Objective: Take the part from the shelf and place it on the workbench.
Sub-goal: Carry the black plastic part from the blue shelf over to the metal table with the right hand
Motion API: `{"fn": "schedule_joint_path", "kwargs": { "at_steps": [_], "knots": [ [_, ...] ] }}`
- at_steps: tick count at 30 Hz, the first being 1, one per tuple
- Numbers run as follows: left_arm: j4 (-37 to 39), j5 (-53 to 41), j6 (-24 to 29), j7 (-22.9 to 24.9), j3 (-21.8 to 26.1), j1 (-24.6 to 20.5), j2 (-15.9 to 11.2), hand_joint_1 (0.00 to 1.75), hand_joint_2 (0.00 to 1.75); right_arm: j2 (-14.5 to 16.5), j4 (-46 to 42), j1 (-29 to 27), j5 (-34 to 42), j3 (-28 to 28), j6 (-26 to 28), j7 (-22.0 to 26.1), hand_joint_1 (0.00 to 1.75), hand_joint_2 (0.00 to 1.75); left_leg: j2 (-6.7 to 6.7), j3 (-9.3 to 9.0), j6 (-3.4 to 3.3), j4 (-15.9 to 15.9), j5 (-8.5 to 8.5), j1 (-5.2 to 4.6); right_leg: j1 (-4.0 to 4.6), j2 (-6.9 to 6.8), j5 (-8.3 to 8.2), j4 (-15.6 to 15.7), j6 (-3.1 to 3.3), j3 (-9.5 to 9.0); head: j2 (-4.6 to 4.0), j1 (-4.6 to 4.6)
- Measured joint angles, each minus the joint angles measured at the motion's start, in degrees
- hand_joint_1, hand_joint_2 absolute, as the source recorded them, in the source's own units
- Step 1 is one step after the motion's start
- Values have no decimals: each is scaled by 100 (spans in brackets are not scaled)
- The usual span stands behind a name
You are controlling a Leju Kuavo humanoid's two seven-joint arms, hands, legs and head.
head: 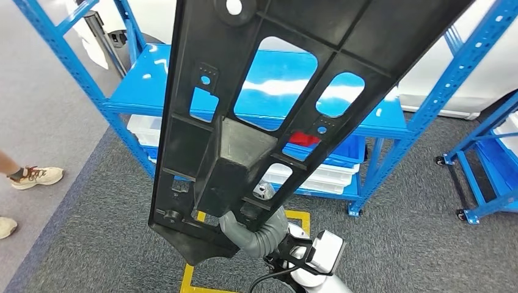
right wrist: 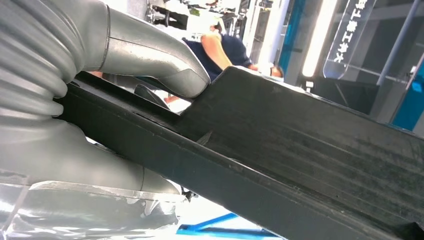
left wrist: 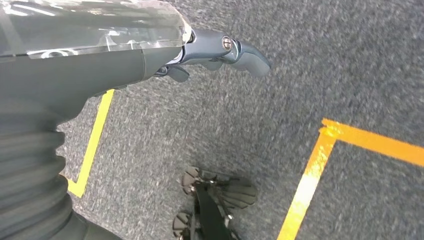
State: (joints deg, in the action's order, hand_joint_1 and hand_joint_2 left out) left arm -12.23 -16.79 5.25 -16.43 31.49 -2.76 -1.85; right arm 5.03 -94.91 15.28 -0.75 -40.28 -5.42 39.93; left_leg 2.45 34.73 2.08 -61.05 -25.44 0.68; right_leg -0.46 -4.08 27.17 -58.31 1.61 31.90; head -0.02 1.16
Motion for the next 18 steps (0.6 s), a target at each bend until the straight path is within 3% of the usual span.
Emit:
{"fn": "schedule_joint_path", "kwargs": {
  "at_steps": [2,4,6,9,10,11,12,13,15,17,18],
  "knots": [
    [-1,-58,38,34,-1,-13,-19,0,175,-20,-77,-1,0,2,3,1,175,175,118,-149,-88,341,57,-51,29,-87,13,0,-59,-7,0,0],
    [-1,-75,113,64,1,2,-28,0,175,-43,-164,-3,45,15,-80,2,175,175,9,-130,-172,364,77,-63,39,-173,18,13,-125,-13,1,0],
    [0,-71,183,85,11,22,-27,0,175,-58,-246,-8,102,50,-216,2,175,175,-96,-133,-247,411,119,-42,24,-54,145,-129,-182,36,1,-1],
    [1,-69,205,104,28,6,-8,0,175,-93,-321,-87,126,149,-411,5,175,175,-270,-122,-314,437,152,-32,6,311,684,-1124,-200,488,0,0],
    [1,-72,208,105,33,4,4,0,175,-112,-335,-134,123,179,-459,5,175,175,-342,-116,-320,435,154,-37,8,354,797,-1454,-198,649,0,0],
    [1,-76,227,100,37,9,15,0,175,-129,-351,-181,116,202,-495,3,175,175,-416,-113,-322,429,155,-41,9,373,802,-1612,-194,733,0,0],
    [1,-87,266,90,45,18,30,0,175,-145,-373,-219,105,219,-519,2,175,175,-491,-111,-320,419,155,-44,8,387,691,-1541,-186,709,0,0],
    [1,-109,319,75,52,26,47,0,175,-158,-403,-250,92,234,-531,2,175,175,-568,-112,-314,402,151,-45,7,421,491,-1259,-173,584,0,0],
    [1,-182,385,49,60,28,94,0,175,-181,-476,-303,61,270,-535,3,175,175,-715,-93,-284,343,132,-51,-10,641,112,-481,-144,240,0,0],
    [2,-264,372,50,59,24,131,0,175,-205,-548,-372,32,307,-517,3,175,175,-836,-41,-231,298,124,-45,-20,813,-4,-94,-135,83,0,0],
    [3,-291,330,55,58,30,145,0,175,-219,-577,-405,14,320,-506,3,175,175,-889,-18,-194,292,130,-36,-14,813,5,-73,-127,79,0,0]
  ]
}}
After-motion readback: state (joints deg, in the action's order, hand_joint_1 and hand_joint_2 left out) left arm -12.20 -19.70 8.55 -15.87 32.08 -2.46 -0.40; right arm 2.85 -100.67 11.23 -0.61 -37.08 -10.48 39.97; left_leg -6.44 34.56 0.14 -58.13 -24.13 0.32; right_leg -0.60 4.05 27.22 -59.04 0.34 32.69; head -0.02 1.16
